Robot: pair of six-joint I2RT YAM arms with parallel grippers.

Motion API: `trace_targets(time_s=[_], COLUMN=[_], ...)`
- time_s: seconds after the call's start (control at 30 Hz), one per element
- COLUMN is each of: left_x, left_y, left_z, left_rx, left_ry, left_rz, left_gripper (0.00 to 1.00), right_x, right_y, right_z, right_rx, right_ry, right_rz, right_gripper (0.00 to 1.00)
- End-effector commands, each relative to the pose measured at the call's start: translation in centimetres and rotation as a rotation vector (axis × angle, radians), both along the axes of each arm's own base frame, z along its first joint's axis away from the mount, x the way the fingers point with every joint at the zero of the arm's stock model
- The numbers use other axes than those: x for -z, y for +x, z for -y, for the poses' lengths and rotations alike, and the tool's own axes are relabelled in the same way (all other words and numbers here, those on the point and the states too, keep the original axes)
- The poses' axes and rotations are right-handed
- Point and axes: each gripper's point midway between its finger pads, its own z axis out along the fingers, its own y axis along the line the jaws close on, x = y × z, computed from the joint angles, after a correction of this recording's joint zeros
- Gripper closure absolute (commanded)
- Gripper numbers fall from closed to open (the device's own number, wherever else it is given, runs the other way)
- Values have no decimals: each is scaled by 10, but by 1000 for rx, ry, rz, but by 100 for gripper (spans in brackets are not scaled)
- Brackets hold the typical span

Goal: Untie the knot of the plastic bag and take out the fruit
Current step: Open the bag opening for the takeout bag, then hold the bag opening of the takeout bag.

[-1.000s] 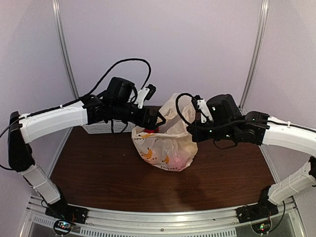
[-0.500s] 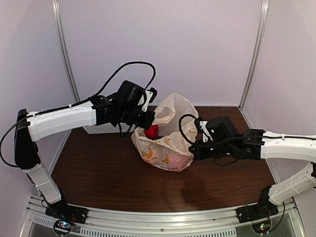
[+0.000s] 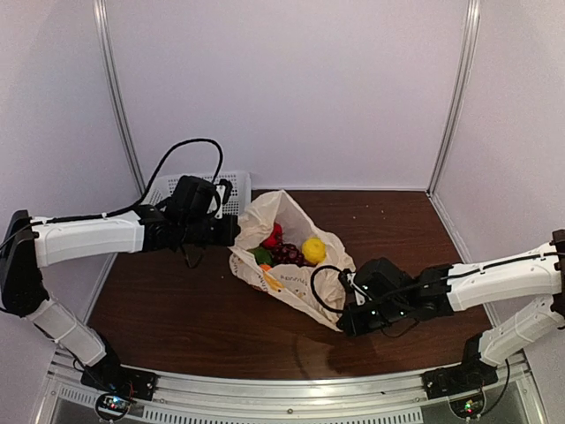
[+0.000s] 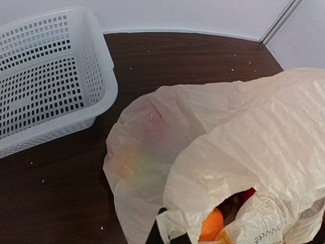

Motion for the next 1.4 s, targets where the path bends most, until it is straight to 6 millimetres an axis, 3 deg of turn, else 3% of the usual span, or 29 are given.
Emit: trace_targets(time_s=[0.0, 0.1, 0.27, 0.4, 0.57, 0.73, 0.83, 0.93, 1.2, 1.37], left_x=[-42, -39, -29, -23, -20, -19, -19, -19, -20, -18], left_y=[-2, -14, -31, -35, -37, -39, -41, -43, -47, -49], left_z=[5, 1, -8, -14, -14, -17, -19, -21, -28, -33], left_rx=[15, 41, 54, 42, 42, 38, 37, 33, 13, 2], left_ry=[-186, -220, -270, -279, -288, -295, -292, -295, -307, -302], left_rz=[118, 133, 134, 125, 124, 128, 124, 127, 128, 125], left_gripper=[100, 100, 100, 100, 100, 100, 100, 100, 100, 100], right_x=[13, -1, -62, -120, -181, -236, -257, -250, -182, -136], right_y=[-28, -26, -7, 2, 11, 33, 46, 64, 110, 144], right_z=[-6, -10, -11, -7, -8, -23, -34, -49, -96, -112], right_rx=[-114, -152, -178, -195, -192, -158, -136, -122, -109, -69], right_ry=[-28, -33, -18, 19, 96, 164, 183, 115, -100, -181], right_rz=[-82, -46, 125, 265, 406, 565, 631, 639, 594, 562], right_gripper=[100, 99, 55, 34, 30, 31, 31, 33, 39, 39])
